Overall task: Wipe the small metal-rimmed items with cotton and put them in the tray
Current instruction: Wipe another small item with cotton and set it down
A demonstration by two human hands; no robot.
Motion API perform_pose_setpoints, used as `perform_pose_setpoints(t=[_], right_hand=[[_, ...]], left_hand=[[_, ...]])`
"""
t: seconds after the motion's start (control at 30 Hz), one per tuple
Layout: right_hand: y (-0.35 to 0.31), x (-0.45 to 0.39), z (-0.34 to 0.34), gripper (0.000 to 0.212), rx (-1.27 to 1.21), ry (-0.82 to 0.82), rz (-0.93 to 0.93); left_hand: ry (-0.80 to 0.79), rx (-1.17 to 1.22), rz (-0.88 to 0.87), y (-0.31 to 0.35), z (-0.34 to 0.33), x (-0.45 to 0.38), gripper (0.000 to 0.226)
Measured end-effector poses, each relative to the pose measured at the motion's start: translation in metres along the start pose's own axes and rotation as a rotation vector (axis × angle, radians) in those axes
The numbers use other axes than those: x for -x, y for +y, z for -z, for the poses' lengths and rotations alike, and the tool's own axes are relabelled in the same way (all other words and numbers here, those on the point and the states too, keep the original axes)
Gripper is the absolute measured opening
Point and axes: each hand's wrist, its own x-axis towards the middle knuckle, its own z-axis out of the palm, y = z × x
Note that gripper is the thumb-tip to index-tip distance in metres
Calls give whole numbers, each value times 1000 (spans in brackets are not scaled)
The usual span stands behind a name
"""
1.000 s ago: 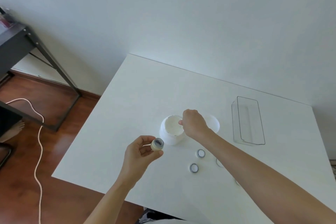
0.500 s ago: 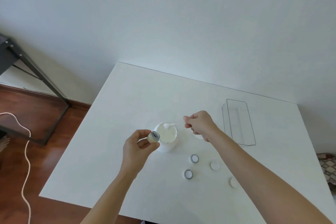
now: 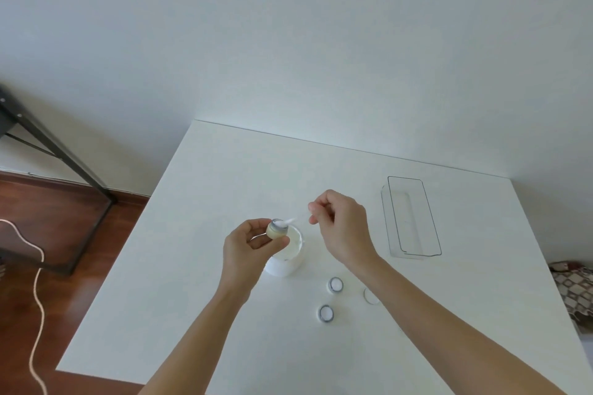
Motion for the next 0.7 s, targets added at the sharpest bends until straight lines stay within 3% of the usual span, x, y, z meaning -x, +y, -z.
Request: perform_pose_setpoints(t=[0.17,0.23,0.47,0.7], right_hand=[[4,17,4,9,239,35,501],[7,19,8,8,287,49,622],[15,24,15,7,351,94,742],[19,24,15,23,300,133,664]], left_hand=[[-9,35,-9,3,0,-2,33],[-10,41,-10,4,-1,-3,34],[-23,56,-12,8,-5,-3,35],[-17,34,-14,6,-4,-3,35]])
